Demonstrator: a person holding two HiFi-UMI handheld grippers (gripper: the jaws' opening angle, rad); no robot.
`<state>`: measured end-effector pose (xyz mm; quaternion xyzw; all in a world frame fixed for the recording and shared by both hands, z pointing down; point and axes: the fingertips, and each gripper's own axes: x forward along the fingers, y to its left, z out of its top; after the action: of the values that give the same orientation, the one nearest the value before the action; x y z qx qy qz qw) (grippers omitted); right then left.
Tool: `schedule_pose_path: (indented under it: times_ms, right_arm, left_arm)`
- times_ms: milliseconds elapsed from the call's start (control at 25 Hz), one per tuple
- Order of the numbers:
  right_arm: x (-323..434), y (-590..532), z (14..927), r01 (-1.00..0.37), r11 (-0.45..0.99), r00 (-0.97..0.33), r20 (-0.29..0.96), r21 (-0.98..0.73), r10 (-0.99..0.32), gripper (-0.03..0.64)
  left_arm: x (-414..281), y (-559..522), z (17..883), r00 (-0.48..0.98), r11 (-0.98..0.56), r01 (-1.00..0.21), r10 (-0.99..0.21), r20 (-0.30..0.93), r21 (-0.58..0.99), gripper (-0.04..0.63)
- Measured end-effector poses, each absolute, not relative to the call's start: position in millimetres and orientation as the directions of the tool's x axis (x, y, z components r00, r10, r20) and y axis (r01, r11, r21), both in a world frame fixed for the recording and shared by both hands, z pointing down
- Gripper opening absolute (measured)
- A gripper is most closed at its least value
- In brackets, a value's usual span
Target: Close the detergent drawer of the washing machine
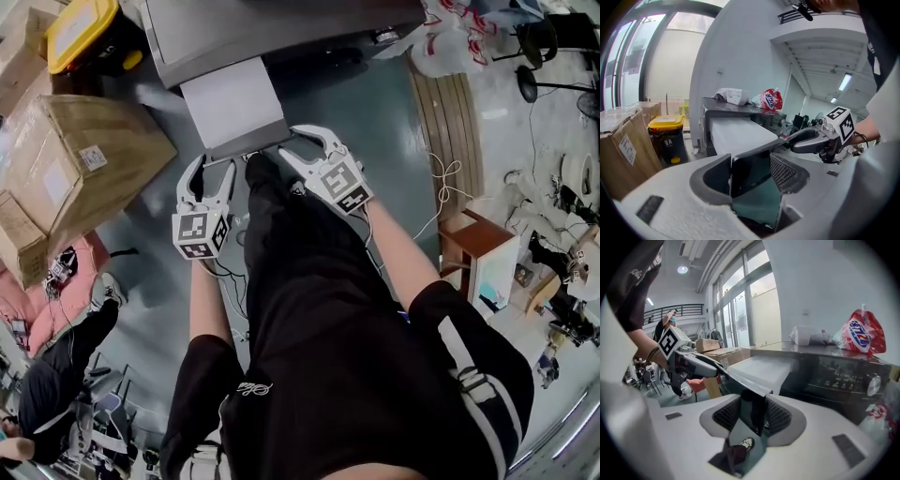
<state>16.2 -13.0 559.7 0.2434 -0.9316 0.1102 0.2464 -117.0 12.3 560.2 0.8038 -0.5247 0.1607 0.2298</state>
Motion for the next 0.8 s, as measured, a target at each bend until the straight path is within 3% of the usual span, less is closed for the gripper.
schedule_pose_path:
  times_ms: [800]
  right_arm:
    - [15,-26,554,-0.538,0.839,-0.751,0.498,-0.08,-0.434,0.161]
  left_arm:
    - [-120,2,554,0.368,-0.317,-0.93,-0.778,0.51,0.187,0.256]
